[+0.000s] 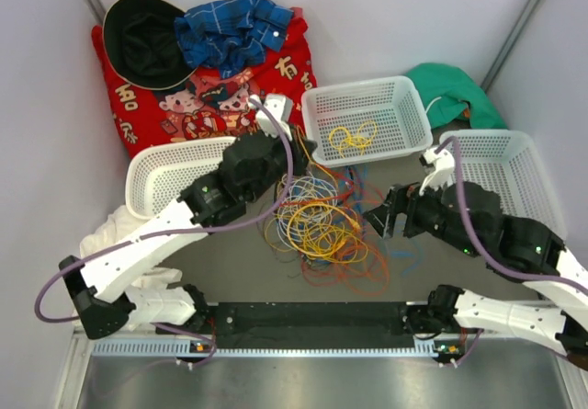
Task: Untangle the cables
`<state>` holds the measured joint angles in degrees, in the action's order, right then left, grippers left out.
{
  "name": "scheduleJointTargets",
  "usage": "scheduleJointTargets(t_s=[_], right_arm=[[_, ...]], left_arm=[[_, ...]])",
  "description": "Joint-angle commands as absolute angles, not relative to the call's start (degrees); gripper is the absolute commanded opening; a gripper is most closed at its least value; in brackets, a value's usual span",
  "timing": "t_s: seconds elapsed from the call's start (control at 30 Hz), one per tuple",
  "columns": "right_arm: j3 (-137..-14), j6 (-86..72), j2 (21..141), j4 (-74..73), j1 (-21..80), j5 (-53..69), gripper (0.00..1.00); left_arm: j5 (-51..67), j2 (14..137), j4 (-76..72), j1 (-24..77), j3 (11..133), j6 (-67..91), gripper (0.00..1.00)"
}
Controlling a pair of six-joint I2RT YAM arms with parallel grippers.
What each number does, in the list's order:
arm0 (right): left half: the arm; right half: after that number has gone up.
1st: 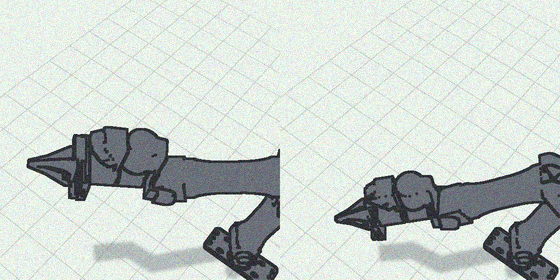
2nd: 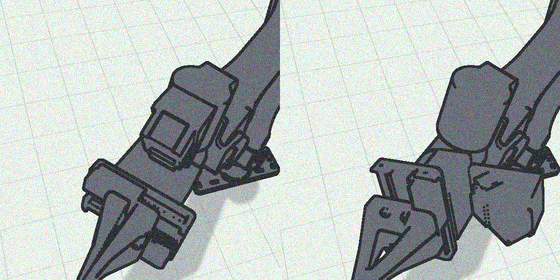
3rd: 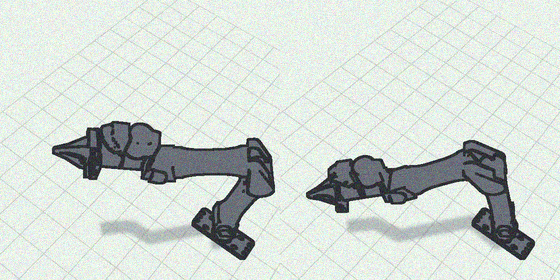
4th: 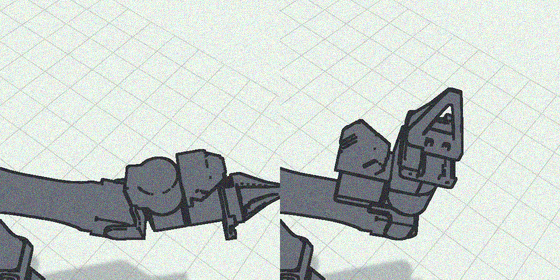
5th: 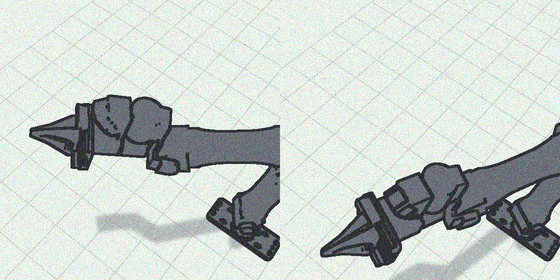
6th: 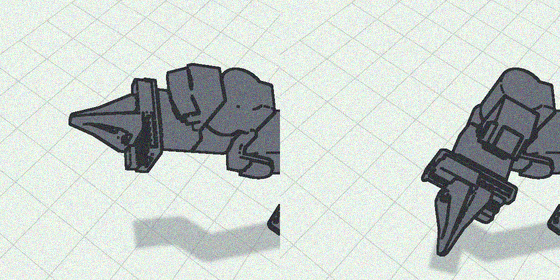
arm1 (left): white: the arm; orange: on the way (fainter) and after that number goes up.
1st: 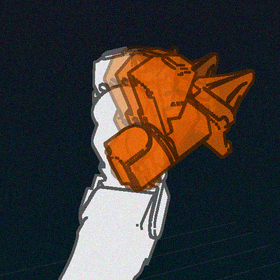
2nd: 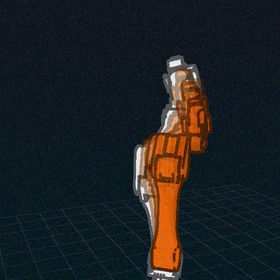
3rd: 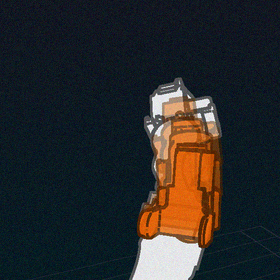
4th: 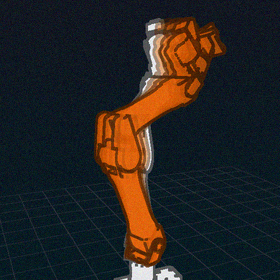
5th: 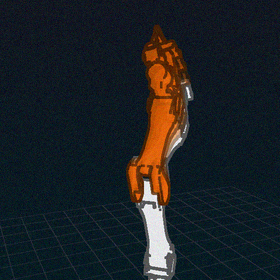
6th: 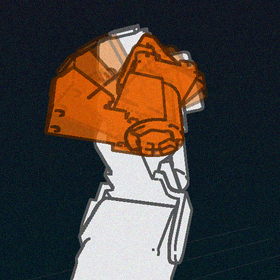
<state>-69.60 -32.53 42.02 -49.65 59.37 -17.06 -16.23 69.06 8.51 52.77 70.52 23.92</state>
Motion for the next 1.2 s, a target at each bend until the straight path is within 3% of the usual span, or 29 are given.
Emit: scheduleJointTargets(t_s=[0.0, 0.3, 0.73, 0.9, 1.17], right_arm=[[-67.24, -31.82, 43.06, -51.59, 59.94, -23.02, 0.89], [-60.3, -31.91, 37.8, -45.88, 59.94, -23.2, 0.88], [-50.45, -29.19, 40.51, -34.03, 59.94, -20.83, 0.86], [-47.55, -25.41, 43.76, -25.94, 59.94, -22.67, 0.87], [-49.13, -26.63, 46.24, -25.84, 59.94, -21.53, 0.86]], left_arm=[[-22.41, 73.37, 27.76, 52.47, 84.79, 21.72, 0.0], [-22.85, 80.32, 29.18, 52.38, 105.36, 17.41, 0.0], [-18.55, 86.75, 24.7, 52.38, 130.41, 15.56, 0.0], [-15.56, 86.48, 19.79, 52.38, 130.78, 16.79, 0.0], [-15.99, 87.71, 19.69, 52.38, 130.26, 15.56, 0.0]])
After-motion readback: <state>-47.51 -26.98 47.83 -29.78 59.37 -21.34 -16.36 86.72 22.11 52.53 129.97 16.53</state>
